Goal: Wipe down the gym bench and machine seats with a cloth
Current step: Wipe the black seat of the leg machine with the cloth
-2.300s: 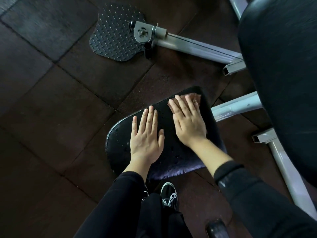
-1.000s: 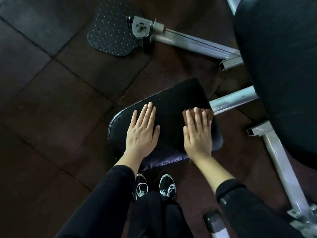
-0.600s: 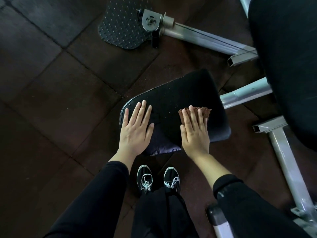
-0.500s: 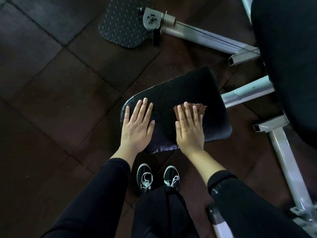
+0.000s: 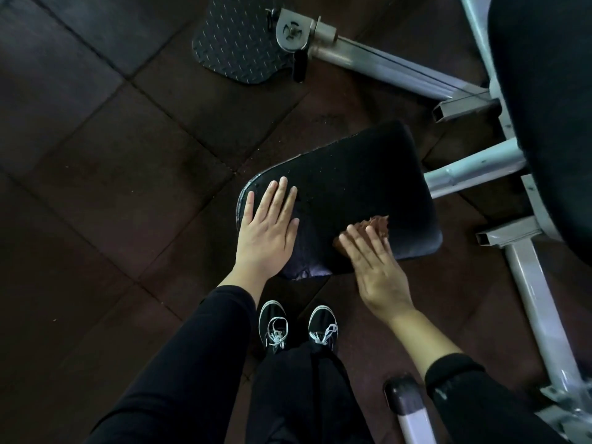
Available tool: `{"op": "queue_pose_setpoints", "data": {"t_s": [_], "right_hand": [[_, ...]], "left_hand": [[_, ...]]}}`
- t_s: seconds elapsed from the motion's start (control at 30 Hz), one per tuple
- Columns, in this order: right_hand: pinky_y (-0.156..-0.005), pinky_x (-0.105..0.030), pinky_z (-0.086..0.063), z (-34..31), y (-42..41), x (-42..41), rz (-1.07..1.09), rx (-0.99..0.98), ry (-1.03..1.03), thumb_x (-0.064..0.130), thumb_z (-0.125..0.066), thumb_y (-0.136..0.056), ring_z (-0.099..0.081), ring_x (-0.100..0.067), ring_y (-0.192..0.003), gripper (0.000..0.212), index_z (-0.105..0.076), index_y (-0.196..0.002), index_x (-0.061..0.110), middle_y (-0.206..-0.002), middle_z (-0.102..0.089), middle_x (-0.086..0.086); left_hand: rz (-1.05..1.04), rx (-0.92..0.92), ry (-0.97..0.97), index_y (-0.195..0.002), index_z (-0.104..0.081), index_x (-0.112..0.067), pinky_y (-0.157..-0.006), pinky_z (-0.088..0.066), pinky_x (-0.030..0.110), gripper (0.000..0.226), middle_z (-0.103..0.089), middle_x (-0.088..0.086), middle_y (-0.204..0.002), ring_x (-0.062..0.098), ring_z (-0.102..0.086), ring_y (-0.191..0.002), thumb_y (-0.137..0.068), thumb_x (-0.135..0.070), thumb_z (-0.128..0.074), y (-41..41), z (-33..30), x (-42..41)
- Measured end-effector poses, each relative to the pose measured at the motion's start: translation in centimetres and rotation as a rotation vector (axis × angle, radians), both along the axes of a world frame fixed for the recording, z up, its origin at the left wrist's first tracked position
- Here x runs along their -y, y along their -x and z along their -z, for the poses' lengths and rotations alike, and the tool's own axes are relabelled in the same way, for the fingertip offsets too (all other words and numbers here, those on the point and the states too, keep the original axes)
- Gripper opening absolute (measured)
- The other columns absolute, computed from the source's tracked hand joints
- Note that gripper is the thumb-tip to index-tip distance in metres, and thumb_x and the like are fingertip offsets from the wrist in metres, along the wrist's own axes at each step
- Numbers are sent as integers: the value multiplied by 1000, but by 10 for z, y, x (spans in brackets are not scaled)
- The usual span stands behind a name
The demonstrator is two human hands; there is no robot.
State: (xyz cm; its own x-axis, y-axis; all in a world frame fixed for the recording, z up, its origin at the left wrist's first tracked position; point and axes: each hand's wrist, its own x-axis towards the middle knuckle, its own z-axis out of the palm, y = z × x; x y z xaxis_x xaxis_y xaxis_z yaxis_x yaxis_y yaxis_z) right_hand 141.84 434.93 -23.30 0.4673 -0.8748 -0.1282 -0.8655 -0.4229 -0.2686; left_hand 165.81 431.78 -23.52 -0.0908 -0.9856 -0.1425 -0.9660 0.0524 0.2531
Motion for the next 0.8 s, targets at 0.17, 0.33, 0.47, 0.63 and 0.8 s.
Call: {"op": "queue_pose_setpoints", "data": {"t_s": [0.17,0.33,0.47,0.63,0.8], "right_hand": [[-117,-46,-13,-2,-43,22,137,45,-17,12,-43,-95,-8,-25,-146,58,-23,-148,21,-156,-19,2],[-119,-44,-9,0,-52,-19,-119,71,-62,11,-41,-88,-7,-22,-146,66,-20,-149,27,-157,-17,6],[-118,-43,-13,1,-10,-25,-152,8,-54,9,-40,-84,-12,-22,-146,69,-23,-148,29,-156,-21,7],[-119,-41,-7,-8,-14,2,25,27,-84,14,-35,-93,-5,-21,-147,58,-22,-148,26,-156,-18,6],[-118,-43,-6,-4,-61,-3,-28,46,-77,15,-39,-93,-5,-23,-147,59,-23,-149,26,-157,-16,5]], "left_hand": [[-3,4,9,-154,-18,-17,-121,1,42,56,-11,2,-162,16,-7,-149,-103,-38,-23,-1,2,-1],[17,6,-23,-155,-12,-18,-121,6,41,57,-4,0,-162,15,1,-149,-103,-40,-17,-6,2,-2],[12,-10,-18,-155,-12,-19,-120,8,40,57,-3,-1,-162,15,1,-149,-103,-41,-18,-6,1,-2],[1,1,3,-154,-16,-17,-121,3,42,56,-10,1,-162,17,-5,-149,-103,-40,-20,0,0,-1],[10,0,-9,-154,-14,-18,-121,2,42,57,-9,1,-162,16,-4,-149,-102,-41,-18,-4,2,-2]]}}
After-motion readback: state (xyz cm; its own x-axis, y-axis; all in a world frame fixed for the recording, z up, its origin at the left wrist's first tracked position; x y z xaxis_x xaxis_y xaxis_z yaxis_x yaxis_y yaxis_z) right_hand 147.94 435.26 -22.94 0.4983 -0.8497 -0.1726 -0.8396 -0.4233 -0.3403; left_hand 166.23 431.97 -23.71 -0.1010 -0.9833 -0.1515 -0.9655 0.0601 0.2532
